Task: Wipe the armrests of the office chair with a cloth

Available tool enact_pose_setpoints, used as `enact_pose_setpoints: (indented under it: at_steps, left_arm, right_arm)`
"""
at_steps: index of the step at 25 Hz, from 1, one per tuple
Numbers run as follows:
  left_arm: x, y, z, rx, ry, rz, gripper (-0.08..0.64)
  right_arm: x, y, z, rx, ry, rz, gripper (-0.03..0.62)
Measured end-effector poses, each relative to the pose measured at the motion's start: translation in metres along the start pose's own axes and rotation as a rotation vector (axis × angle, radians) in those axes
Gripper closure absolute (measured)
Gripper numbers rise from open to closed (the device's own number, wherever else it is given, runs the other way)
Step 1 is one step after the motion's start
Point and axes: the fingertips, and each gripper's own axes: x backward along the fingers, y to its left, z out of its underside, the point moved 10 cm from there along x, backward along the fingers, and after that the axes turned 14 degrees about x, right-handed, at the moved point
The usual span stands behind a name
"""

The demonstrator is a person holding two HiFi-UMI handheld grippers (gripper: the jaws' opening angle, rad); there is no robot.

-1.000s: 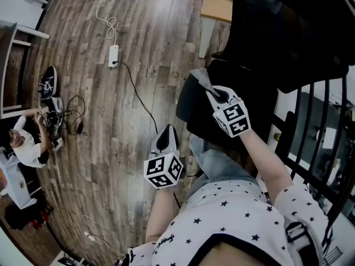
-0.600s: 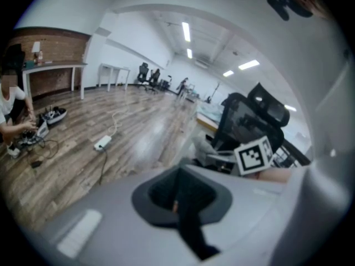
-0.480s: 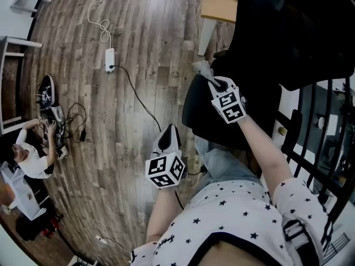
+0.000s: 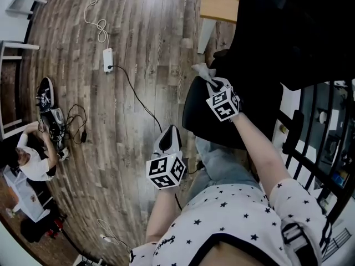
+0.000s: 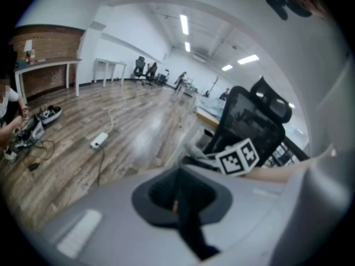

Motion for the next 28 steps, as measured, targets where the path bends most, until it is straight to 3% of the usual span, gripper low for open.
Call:
enact_pose_setpoints:
  at_steps: [17, 28]
  left_arm:
    - [0.004, -0.001, 0.005, -0.013, 0.007, -0.015, 0.554]
    - [0.023, 0.0, 0.009, -0.028, -0.006, 0.016, 0.554]
  right_arm:
    - [-0.008, 0.013, 0.0, 0.044, 0.052, -0.038, 0.56]
    - [0.007, 0.044, 0.004, 0.072, 0.071, -0.074, 0.56]
